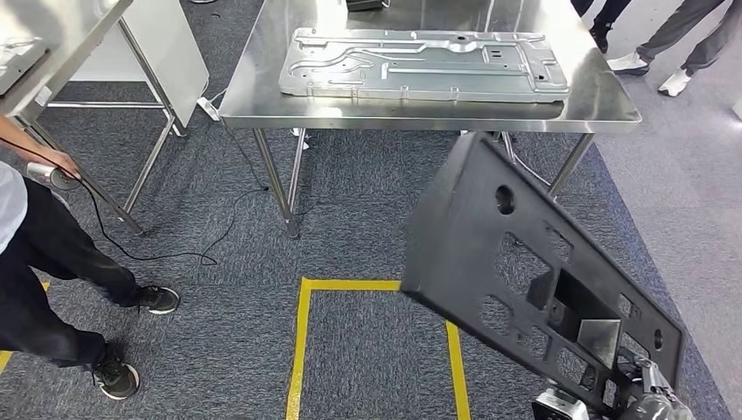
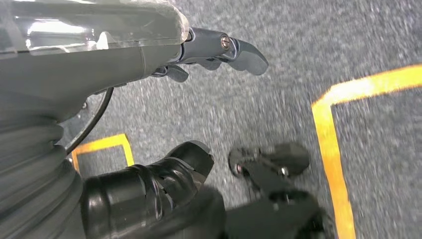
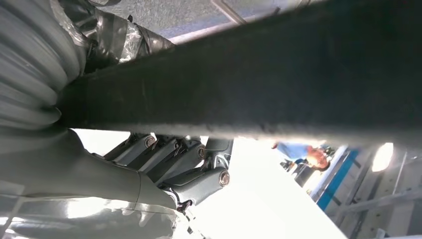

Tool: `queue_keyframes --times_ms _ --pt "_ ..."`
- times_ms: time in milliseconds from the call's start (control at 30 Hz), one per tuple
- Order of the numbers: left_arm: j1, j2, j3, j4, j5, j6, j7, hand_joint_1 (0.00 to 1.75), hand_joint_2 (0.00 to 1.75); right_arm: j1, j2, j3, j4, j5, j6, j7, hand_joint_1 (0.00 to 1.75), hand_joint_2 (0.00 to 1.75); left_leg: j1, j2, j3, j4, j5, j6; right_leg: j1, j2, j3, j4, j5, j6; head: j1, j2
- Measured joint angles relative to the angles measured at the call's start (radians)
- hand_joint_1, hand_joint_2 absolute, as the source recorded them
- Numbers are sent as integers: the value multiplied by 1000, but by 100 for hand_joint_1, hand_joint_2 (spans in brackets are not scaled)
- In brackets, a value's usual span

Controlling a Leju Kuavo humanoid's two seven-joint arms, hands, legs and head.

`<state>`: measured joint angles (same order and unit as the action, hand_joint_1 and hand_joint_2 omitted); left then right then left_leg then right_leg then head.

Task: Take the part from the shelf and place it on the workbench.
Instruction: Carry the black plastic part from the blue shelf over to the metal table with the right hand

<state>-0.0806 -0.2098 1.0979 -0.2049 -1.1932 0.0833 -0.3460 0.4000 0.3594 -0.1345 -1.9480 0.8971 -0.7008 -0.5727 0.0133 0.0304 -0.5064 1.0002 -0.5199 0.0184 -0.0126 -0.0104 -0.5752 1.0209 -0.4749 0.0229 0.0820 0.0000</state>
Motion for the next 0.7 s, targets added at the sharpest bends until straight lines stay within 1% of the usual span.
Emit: queue_keyframes --times_ms 133,267,300,367,433,467,500,533,567,600,633,667,700 --pt "0 0 0 0 0 -5 -6 0 175 0 0 4 9 0 0 -10 175 175 0 0 2 -4 1 -4 1 0 0 2 -2 -4 0 0" --pt "0 0 1 0 -2 -5 -5 0 175 -1 0 10 16 -11 0 -4 175 175 1 0 3 -5 1 -13 1 0 0 3 -3 -5 0 0" --pt "0 0 1 0 -2 -5 -4 0 175 -1 0 11 17 -12 0 -5 175 175 1 0 3 -5 1 -13 1 0 1 3 -3 -5 0 0" --pt "0 2 1 0 -3 -6 -3 0 175 -2 0 13 17 -15 0 -12 175 175 -1 0 4 -4 1 -7 -2 -1 3 -4 2 -1 0 0" --pt "0 2 1 0 -4 -8 -2 0 175 -3 1 16 17 -16 0 -16 175 175 5 1 18 -29 14 4 -3 -2 10 -11 5 5 0 0" --pt "-1 1 1 0 -4 -10 -1 0 175 -4 1 17 17 -17 0 -17 175 175 9 2 27 -46 24 9 -1 0 6 0 -5 8 1 0" --pt "-1 1 1 0 -4 -11 -1 0 175 -5 1 18 16 -18 0 -18 175 175 15 4 35 -60 32 12 -1 3 -8 34 -26 11 1 0" --pt "-1 0 1 0 -4 -13 -1 0 175 -6 1 18 16 -18 0 -19 175 175 17 6 38 -66 35 13 -4 5 -35 89 -53 14 1 0" --pt "-1 0 1 0 -5 -14 -1 0 175 -7 1 18 17 -19 0 -20 175 175 19 6 39 -67 36 13 -8 7 -69 155 -81 20 1 0" --pt "0 0 2 0 -5 -14 -1 0 175 -7 1 18 17 -19 0 -20 175 175 21 6 39 -67 34 10 -14 7 -101 213 -98 26 1 0" --pt "0 0 2 0 -6 -15 -1 0 175 -6 1 18 18 -19 0 -19 175 175 23 5 41 -65 31 5 -21 7 -120 242 -97 33 1 0" --pt "1 0 2 0 -7 -15 -1 0 175 -6 1 18 18 -19 0 -18 175 175 28 5 43 -61 26 -2 -28 7 -119 232 -75 41 1 0" --pt "1 0 2 0 -8 -15 -1 0 175 -7 1 18 18 -20 0 -18 175 175 35 3 46 -54 19 -11 -36 5 -98 182 -38 50 1 0"
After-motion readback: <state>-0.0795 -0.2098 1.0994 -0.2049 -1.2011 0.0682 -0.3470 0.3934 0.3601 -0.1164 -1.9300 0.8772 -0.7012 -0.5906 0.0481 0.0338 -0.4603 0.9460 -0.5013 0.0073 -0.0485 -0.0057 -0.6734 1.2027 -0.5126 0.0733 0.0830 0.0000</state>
